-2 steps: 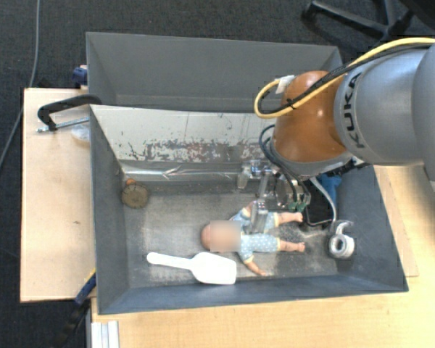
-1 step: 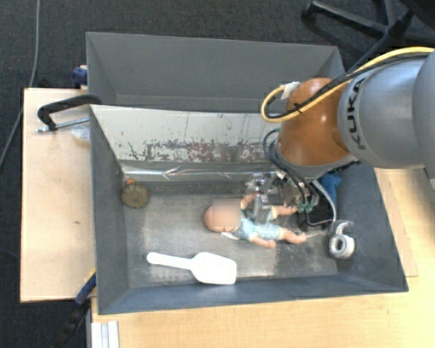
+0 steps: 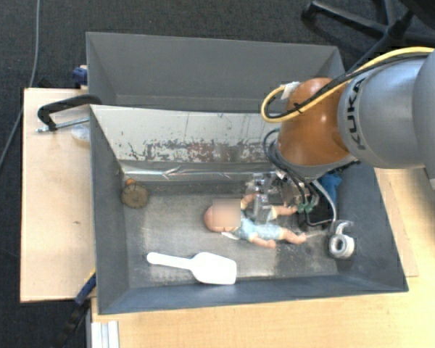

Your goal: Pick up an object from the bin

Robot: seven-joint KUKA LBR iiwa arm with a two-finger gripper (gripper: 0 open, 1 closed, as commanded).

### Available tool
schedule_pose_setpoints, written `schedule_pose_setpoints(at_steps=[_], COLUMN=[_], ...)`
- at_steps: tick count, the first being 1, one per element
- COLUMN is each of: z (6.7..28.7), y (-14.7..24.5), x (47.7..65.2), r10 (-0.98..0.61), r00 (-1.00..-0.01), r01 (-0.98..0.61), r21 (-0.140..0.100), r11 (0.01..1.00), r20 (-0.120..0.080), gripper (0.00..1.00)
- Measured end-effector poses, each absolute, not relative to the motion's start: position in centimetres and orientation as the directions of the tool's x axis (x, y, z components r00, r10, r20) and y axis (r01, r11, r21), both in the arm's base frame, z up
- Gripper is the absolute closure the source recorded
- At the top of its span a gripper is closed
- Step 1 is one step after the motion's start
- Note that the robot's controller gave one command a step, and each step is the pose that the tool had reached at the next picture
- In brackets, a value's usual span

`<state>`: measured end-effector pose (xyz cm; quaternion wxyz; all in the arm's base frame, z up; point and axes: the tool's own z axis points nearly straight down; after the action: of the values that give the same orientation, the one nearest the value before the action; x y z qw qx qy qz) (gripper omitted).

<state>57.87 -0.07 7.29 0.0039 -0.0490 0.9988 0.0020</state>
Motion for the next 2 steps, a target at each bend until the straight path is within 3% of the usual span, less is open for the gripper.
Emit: schedule_pose_setpoints(at_steps=[1,2], z=[11.3,17.0], y=[0.0,-0.2], x=[58.0,58.6], r10=[-0.128,-0.127], r00=[-0.992,-0.992], r01=[-0.128,-0.127], r21=[0.003,0.003], r11=[0.992,0.992], r20=[-0.003,-0.014], gripper=[1.00,1.00])
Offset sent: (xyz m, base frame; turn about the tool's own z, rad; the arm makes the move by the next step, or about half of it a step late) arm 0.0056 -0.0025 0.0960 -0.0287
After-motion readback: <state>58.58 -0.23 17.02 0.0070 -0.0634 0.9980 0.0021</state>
